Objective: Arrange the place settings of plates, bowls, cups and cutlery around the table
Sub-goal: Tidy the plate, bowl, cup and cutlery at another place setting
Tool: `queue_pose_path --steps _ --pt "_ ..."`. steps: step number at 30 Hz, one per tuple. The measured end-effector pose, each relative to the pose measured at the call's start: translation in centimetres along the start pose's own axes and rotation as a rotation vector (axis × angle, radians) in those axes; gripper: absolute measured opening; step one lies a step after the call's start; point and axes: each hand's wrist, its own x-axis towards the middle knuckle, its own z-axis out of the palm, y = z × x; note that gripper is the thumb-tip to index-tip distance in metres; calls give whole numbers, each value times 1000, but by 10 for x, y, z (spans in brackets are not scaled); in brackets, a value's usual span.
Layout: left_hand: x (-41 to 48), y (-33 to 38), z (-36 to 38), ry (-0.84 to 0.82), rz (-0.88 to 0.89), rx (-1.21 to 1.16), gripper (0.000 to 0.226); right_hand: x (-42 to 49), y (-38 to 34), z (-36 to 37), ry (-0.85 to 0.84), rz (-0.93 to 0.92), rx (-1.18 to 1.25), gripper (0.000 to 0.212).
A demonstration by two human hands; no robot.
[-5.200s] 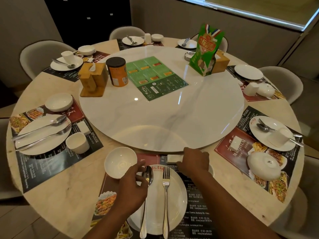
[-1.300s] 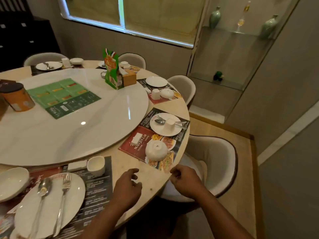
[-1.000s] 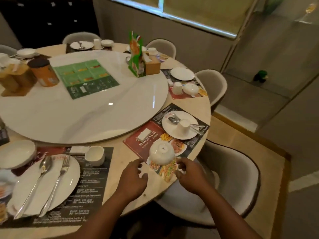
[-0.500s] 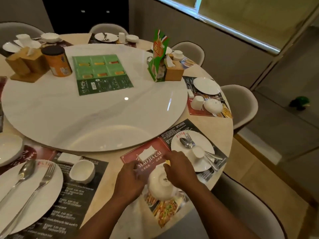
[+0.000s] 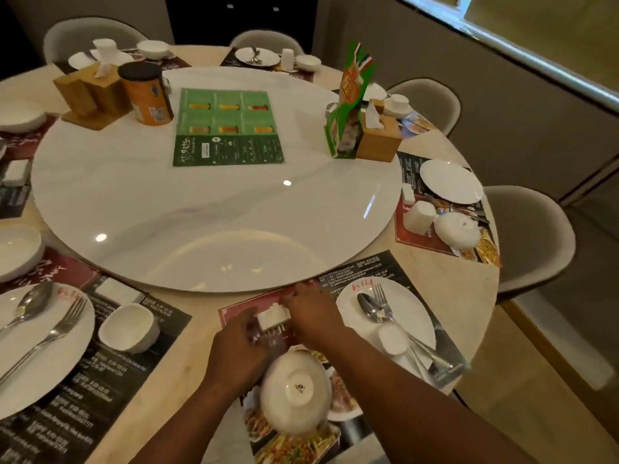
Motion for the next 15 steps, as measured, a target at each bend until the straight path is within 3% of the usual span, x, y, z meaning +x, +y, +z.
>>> queue_pose_path --steps 4,8,15 --pt "-3 15 13 151 -12 -28 47 -3 9 -6 47 -52 -11 45" --pt "0 41 31 260 32 -40 49 -9 59 -48 244 -88 -118 40" --pt "-13 76 71 258 84 -56 59 -13 208 -89 143 126 115 48"
